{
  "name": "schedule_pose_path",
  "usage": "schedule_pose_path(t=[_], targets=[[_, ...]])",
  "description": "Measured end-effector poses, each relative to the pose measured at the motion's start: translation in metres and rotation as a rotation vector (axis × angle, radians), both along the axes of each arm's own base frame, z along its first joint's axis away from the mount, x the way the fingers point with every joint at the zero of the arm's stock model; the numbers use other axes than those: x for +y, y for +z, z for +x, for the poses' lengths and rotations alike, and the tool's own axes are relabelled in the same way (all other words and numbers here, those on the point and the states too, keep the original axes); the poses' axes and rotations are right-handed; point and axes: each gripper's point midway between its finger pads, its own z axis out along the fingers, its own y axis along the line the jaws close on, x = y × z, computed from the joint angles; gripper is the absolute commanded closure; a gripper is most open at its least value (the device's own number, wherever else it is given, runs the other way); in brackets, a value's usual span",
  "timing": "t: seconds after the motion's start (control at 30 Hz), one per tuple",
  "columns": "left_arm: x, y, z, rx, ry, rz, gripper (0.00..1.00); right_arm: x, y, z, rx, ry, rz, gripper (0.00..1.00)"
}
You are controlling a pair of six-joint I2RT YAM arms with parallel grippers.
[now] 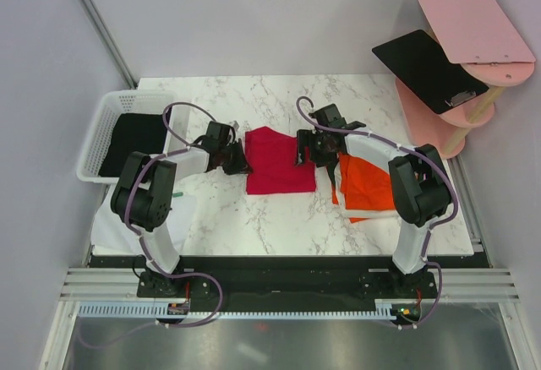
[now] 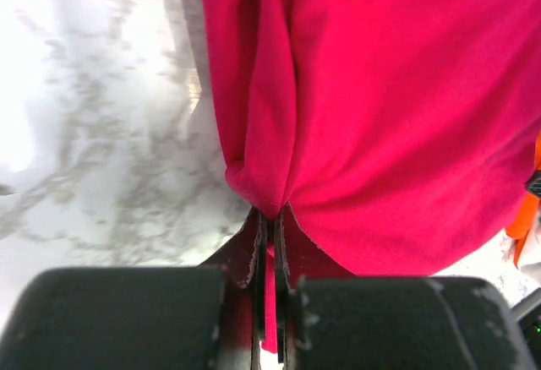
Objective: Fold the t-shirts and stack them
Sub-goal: Put the neatly folded tshirt into the corner of the board with the right arm
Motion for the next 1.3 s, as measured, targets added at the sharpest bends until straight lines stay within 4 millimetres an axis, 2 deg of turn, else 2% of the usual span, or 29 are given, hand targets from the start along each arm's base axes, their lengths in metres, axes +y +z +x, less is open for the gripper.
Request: schedule_pose_path(t=[0.2, 0.33, 0.53, 0.6, 0.63, 0.67, 0.7, 0.73, 0.77, 0.83, 0.93, 1.03, 1.1, 1.2, 1.27, 1.3], targets=[[0.014, 0.0, 0.003, 0.013, 0.033, 0.022, 0.98, -0.002, -0.005, 0.004, -0.008, -0.01, -0.012, 0.16], [0.015, 0.0, 0.003, 0.016, 0.029, 0.031, 0.98, -0.003, -0.021, 0.005, 0.016, -0.013, -0.03, 0.17], [0.015, -0.001, 0.003, 0.023, 0.024, 0.033, 0.98, 0.011, -0.02, 0.026, -0.054, -0.018, 0.031, 0.2], [0.015, -0.001, 0.003, 0.024, 0.022, 0.032, 0.98, 0.017, -0.02, 0.032, -0.074, -0.015, 0.063, 0.3], [0.015, -0.001, 0.003, 0.025, 0.022, 0.032, 0.98, 0.022, -0.019, 0.037, -0.087, -0.012, 0.088, 0.39], [0.015, -0.001, 0.003, 0.025, 0.022, 0.032, 0.98, 0.026, -0.019, 0.04, -0.096, -0.007, 0.105, 0.59], [0.015, -0.001, 0.003, 0.024, 0.021, 0.031, 0.98, 0.03, -0.021, 0.043, -0.101, -0.006, 0.13, 0.7], [0.015, -0.001, 0.003, 0.024, 0.021, 0.032, 0.98, 0.033, -0.022, 0.045, -0.106, 0.006, 0.149, 0.87], [0.015, -0.001, 0.003, 0.024, 0.019, 0.031, 0.98, 0.036, -0.025, 0.046, -0.101, 0.002, 0.161, 0.93], [0.015, -0.001, 0.003, 0.024, 0.017, 0.03, 0.98, 0.041, -0.03, 0.043, -0.082, 0.007, 0.2, 1.0], [0.016, 0.0, 0.003, 0.023, 0.016, 0.033, 0.98, 0.041, -0.029, 0.042, -0.087, 0.013, 0.201, 1.0], [0.018, 0.001, 0.0, 0.031, 0.02, 0.039, 0.98, 0.033, -0.026, 0.03, -0.077, 0.02, 0.161, 1.0], [0.018, 0.003, -0.002, 0.035, 0.018, 0.036, 0.98, 0.027, -0.017, 0.019, -0.067, 0.031, 0.125, 1.0], [0.014, 0.013, -0.006, 0.027, 0.001, 0.009, 0.96, 0.022, 0.012, 0.008, -0.095, 0.054, 0.096, 1.0], [0.008, 0.025, -0.007, 0.007, -0.021, -0.02, 0.67, 0.018, 0.035, 0.003, -0.131, 0.062, 0.089, 1.0], [0.004, 0.031, -0.008, -0.003, -0.032, -0.035, 0.38, 0.015, 0.047, 0.002, -0.154, 0.063, 0.087, 1.0]])
